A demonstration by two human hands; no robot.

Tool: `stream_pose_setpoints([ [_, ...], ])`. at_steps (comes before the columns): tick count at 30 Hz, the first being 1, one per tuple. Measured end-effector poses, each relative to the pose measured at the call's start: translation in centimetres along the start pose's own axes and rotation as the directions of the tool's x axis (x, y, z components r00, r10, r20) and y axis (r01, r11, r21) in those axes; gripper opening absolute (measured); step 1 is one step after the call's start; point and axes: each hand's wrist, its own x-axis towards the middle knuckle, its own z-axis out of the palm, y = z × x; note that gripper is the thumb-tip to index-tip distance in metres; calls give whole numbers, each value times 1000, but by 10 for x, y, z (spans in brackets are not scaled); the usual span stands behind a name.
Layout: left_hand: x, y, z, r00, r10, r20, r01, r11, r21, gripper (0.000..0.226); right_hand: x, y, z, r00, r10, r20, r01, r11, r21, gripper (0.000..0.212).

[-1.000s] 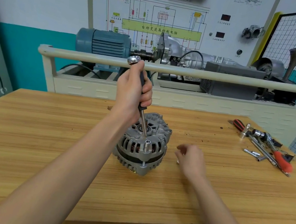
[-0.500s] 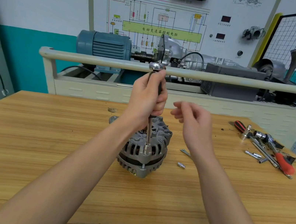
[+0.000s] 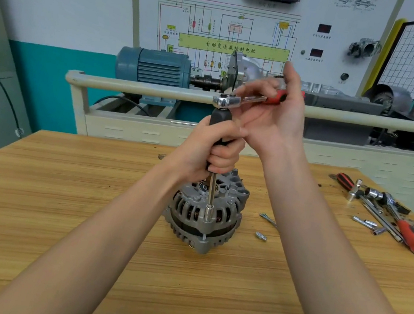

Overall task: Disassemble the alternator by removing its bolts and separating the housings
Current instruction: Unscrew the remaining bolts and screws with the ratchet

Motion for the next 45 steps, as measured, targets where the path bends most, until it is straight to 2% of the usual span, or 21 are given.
stream_pose_setpoints([
  [3, -2, 4, -5, 989, -43, 138, 47, 999, -24, 33, -8, -4, 1, 988, 5, 156, -29, 987, 156, 45],
  [6, -4, 7, -5, 976, -70, 204, 73, 997, -7, 29, -15, -1, 5, 964, -69, 258, 18, 981, 195, 50],
  [8, -9, 5, -5, 990, -63, 129, 62, 998, 17, 28, -18, 4, 7, 956, -150, 252, 109, 980, 168, 52],
  [10, -15, -3, -4, 999, -13, -46, 19, 990, 138, 34, -21, 8, 9, 947, -225, 231, 204, 972, 114, 53],
  [13, -18, -16, 1, 964, 74, -256, 0, 961, 277, 42, -24, 13, 12, 928, -319, 192, 320, 947, 26, 60],
  [15, -18, -15, -3, 963, 67, -262, 8, 961, 275, 34, -25, 17, 14, 913, -362, 189, 375, 926, -37, 64],
  [16, -19, -11, -9, 981, 31, -191, 21, 964, 266, 28, -26, 18, 14, 907, -372, 199, 389, 919, -57, 65],
  [17, -23, -6, -16, 995, -14, -100, 37, 972, 231, 31, -27, 19, 14, 902, -374, 218, 396, 916, -69, 65],
  [18, -27, -3, -26, 998, -41, -38, 48, 975, 216, 45, -28, 19, 14, 896, -371, 244, 400, 914, -76, 65],
  [19, -32, -4, -36, 998, -44, -35, 51, 969, 244, 59, -29, 20, 13, 888, -368, 274, 403, 912, -80, 65],
  [20, -37, -7, -42, 995, -36, -96, 66, 942, 329, 60, -30, 20, 13, 879, -367, 303, 408, 909, -82, 64],
  [23, -47, -24, -44, 972, -15, -236, 169, 741, 650, 56, -29, 23, 14, 859, -367, 357, 421, 903, -87, 60],
  [24, -49, -30, -40, 974, 11, -225, 144, 738, 659, 63, -29, 25, 14, 857, -365, 363, 422, 902, -90, 58],
  [26, -51, -35, -32, 975, 136, -174, -9, 811, 585, 71, -28, 26, 13, 857, -359, 370, 418, 904, -90, 55],
  [28, -48, -31, -26, 957, 246, -155, -140, 858, 495, 56, -27, 27, 13, 856, -361, 369, 425, 899, -106, 51],
  [30, -43, -27, -19, 949, 280, -146, -183, 864, 470, 33, -26, 27, 12, 852, -375, 364, 455, 876, -161, 45],
  [34, -40, -29, -11, 946, 300, -125, -211, 860, 465, 26, -25, 29, 4, 853, -382, 357, 480, 842, -246, 32],
  [38, -34, -32, -7, 951, 305, -44, -238, 817, 525, 24, -25, 37, 2, 897, -275, 346, 404, 829, -387, 42],
  [42, -36, -25, -24, 990, 138, 21, -126, 812, 570, 53, -27, 34, 6, 933, -211, 291, 322, 851, -414, 62],
  [44, -34, -26, -37, 987, 121, -110, -23, 769, 638, 56, -28, 35, 8, 931, -213, 296, 329, 843, -425, 63],
  [45, -31, -29, -42, 971, 142, -192, 38, 701, 712, 51, -28, 36, 9, 929, -216, 301, 335, 837, -432, 64],
])
